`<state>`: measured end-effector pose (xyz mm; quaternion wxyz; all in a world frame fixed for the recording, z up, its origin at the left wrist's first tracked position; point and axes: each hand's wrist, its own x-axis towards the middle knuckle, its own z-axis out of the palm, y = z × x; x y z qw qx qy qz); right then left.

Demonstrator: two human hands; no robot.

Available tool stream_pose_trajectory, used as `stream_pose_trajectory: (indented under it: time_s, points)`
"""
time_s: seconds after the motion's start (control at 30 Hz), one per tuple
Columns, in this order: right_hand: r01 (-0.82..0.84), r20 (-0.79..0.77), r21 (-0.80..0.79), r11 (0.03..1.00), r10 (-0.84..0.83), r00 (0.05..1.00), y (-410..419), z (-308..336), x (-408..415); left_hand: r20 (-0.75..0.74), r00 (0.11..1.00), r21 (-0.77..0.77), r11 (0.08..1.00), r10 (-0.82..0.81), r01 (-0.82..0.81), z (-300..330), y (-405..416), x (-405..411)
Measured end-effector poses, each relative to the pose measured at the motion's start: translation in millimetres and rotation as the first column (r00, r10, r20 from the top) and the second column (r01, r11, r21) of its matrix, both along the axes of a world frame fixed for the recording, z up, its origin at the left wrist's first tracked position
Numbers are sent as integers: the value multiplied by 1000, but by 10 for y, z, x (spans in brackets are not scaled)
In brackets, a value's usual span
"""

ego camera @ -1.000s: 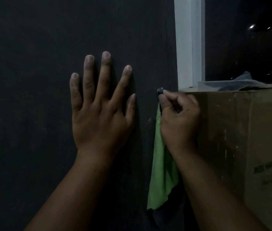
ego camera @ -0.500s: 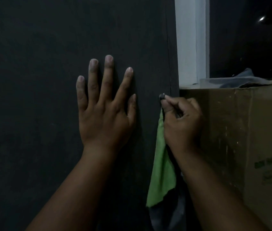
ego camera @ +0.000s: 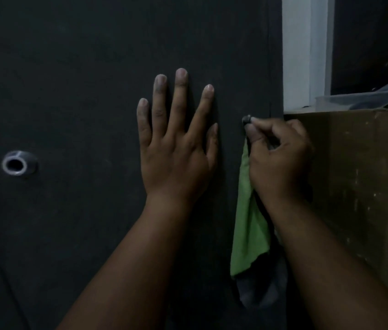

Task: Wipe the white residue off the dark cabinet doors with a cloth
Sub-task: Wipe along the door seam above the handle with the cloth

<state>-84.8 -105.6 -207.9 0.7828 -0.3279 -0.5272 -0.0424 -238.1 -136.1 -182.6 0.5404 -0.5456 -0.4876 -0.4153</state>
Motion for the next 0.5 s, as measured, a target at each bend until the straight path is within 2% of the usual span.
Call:
stream_pose_trajectory:
  time_s: [0.1, 0.2, 0.3, 0.5]
  points:
    - [-15, -60, -23, 1000, 13, 998, -81, -99, -202, 2, 1000, 1, 1000, 1, -1, -12, -8, -2]
    - [-13, 59, 19, 1000, 11, 998, -188, -460, -331, 5, 1000, -10, 1000, 9, -8, -29, -12, -9]
    - [-5, 134, 59, 998, -3, 991, -128, -497, -218, 6, 1000, -12, 1000, 10, -10, -57, -11, -27]
    - [12, -64, 31, 999, -10, 998, -39, -207, -260, 19, 1000, -11, 1000, 5, -5, -120, -31, -28]
